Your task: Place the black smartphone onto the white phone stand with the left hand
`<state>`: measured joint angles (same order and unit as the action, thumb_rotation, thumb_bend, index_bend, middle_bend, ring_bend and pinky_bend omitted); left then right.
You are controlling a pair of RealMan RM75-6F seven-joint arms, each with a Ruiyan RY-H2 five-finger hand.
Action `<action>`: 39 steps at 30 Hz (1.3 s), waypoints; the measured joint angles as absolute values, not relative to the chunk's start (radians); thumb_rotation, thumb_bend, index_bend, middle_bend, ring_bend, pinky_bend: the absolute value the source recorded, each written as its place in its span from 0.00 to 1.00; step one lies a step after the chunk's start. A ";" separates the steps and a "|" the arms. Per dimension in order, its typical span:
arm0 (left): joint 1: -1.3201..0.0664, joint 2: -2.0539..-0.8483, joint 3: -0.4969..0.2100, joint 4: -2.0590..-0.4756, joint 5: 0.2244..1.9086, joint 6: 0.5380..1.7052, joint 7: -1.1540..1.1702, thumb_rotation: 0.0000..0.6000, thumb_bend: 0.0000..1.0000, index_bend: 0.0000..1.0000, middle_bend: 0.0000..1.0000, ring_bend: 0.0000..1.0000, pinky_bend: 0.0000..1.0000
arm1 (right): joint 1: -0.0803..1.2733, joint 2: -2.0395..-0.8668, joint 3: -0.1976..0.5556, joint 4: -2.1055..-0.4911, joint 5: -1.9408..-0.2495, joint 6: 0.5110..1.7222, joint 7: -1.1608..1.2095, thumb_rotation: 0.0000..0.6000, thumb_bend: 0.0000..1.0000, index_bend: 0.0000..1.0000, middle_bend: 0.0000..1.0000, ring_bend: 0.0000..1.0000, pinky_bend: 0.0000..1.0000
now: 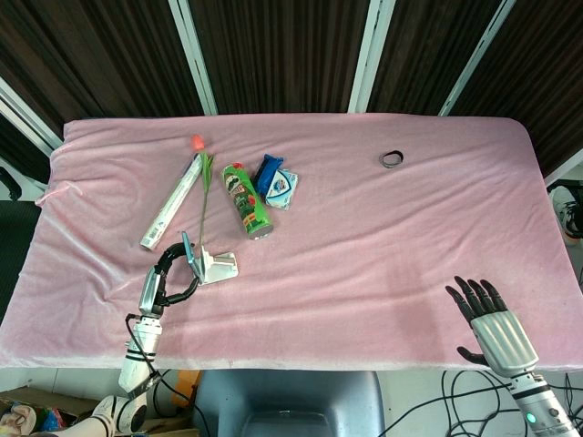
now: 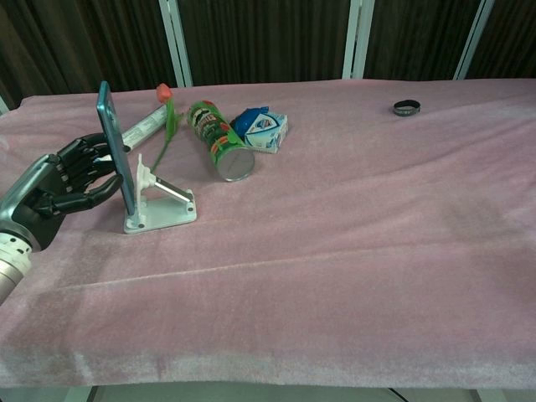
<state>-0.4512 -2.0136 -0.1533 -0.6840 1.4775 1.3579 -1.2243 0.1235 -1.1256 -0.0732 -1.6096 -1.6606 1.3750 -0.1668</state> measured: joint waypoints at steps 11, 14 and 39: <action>-0.474 -2.042 -0.156 -0.618 1.468 1.313 -1.235 1.00 0.37 0.64 0.88 0.48 0.11 | 0.120 -1.119 -0.072 -1.605 -1.662 1.384 -0.151 1.00 0.19 0.00 0.00 0.00 0.04; -0.475 -2.047 -0.154 -0.604 1.467 1.308 -1.242 1.00 0.36 0.65 0.88 0.48 0.11 | 0.121 -1.120 -0.072 -1.604 -1.661 1.383 -0.151 1.00 0.19 0.00 0.00 0.00 0.04; -0.486 -2.048 -0.107 -0.544 1.491 1.268 -1.251 1.00 0.30 0.00 0.00 0.00 0.00 | 0.120 -1.117 -0.072 -1.606 -1.665 1.385 -0.149 1.00 0.19 0.00 0.00 0.00 0.04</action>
